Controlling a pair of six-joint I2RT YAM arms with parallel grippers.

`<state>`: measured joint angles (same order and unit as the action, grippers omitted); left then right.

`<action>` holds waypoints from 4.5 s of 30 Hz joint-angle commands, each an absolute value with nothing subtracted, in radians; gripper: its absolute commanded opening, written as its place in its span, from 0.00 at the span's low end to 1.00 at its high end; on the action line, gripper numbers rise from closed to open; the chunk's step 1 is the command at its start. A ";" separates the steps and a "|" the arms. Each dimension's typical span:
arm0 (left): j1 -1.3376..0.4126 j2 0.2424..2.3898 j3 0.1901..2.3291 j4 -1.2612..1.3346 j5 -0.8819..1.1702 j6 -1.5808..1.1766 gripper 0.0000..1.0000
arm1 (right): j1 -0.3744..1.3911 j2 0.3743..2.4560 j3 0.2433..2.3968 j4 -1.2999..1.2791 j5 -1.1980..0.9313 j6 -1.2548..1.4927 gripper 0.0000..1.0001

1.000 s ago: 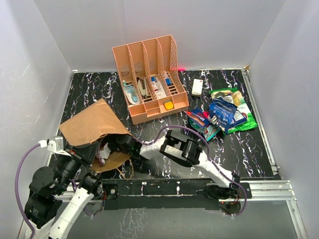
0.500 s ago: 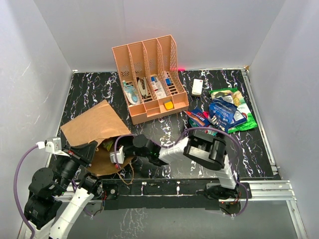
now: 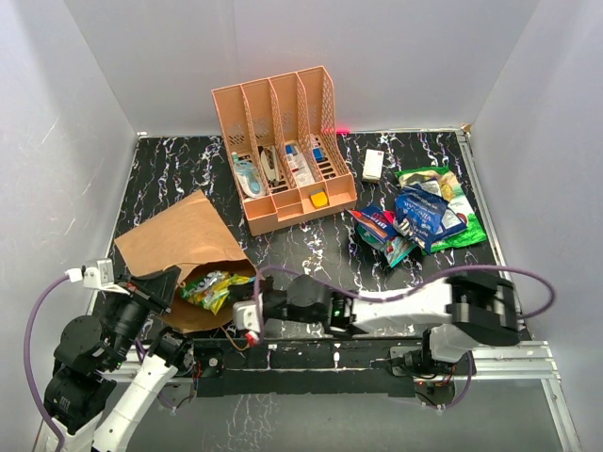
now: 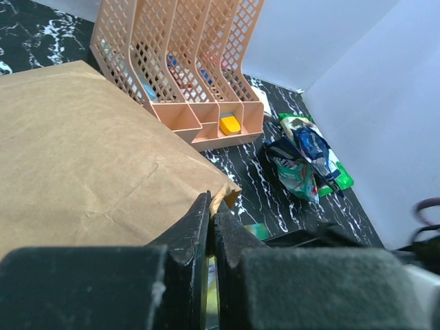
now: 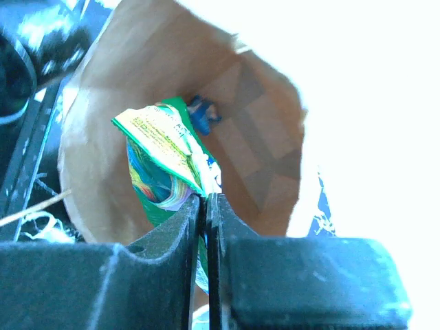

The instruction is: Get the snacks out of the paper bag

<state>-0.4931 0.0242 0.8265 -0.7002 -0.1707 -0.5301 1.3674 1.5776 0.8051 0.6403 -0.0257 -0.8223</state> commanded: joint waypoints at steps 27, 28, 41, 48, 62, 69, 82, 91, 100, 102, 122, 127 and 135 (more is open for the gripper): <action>-0.495 0.166 0.831 -0.716 -0.355 -0.597 0.00 | 1.026 1.075 0.882 0.296 0.903 -0.371 0.08; -0.495 0.166 0.830 -0.714 -0.347 -0.593 0.00 | 0.972 1.083 0.881 0.286 0.884 -0.350 0.08; -0.495 0.121 0.816 -0.681 -0.287 -0.561 0.00 | 0.633 1.343 0.858 0.162 0.847 -0.380 0.08; -0.494 0.138 0.802 -0.603 -0.037 -0.493 0.00 | 0.627 1.478 0.820 0.096 0.707 -0.167 0.08; -0.495 0.217 0.817 -0.557 0.309 -0.491 0.00 | 0.626 1.322 0.794 0.003 0.542 -0.022 0.39; -0.495 0.187 0.831 -0.611 0.275 -0.501 0.00 | 0.630 1.216 0.852 -0.053 0.395 -0.117 0.57; -0.495 0.293 0.882 -0.483 0.394 -0.497 0.00 | 1.155 1.026 0.638 0.363 -0.204 -0.456 0.66; -0.495 0.350 0.796 -0.160 0.658 -0.669 0.00 | 1.309 1.311 0.712 0.479 -0.196 -0.567 0.65; -0.495 0.273 0.870 -0.549 0.608 -0.545 0.00 | 1.370 1.505 0.740 0.537 -0.143 -0.674 0.62; -0.495 0.230 0.904 -0.649 0.517 -0.515 0.00 | 1.388 1.559 0.777 0.523 -0.133 -0.715 0.63; -0.495 0.198 0.944 -0.718 0.365 -0.501 0.00 | 1.420 1.989 1.090 0.650 0.040 -0.859 0.66; -0.495 0.198 0.925 -0.658 0.323 -0.503 0.00 | 1.438 1.854 0.930 0.702 0.048 -0.851 0.67; -0.495 0.210 0.934 -0.642 0.288 -0.491 0.00 | 1.493 1.722 0.759 0.785 0.114 -0.851 0.66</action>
